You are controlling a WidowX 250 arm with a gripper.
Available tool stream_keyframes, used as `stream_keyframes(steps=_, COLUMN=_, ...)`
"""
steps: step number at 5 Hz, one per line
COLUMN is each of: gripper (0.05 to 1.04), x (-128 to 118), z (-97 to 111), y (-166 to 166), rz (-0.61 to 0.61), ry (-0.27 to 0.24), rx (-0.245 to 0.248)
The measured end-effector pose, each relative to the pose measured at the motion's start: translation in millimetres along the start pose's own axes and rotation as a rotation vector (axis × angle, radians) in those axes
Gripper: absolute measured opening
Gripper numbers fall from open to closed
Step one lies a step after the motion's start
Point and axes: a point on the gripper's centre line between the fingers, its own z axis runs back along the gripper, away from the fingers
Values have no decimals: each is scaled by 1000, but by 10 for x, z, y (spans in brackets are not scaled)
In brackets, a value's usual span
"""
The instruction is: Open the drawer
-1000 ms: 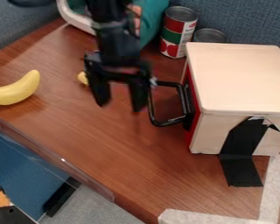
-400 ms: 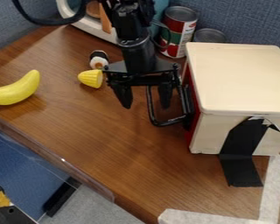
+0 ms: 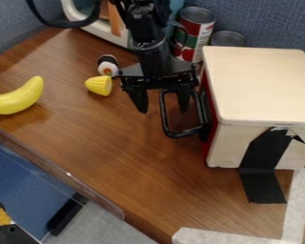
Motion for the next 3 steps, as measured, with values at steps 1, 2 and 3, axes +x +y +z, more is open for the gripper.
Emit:
stream_keyframes(steps=1, gripper=1001, x=20, z=-92, y=6, rz=20, ry=-1, rx=13)
stream_keyframes(steps=2, gripper=950, x=1, z=-212, y=-2, rz=12, ry=14, rx=36)
stream_keyframes(steps=3, gripper=689, x=1, z=-318, y=47, rz=34, ry=16, rx=57)
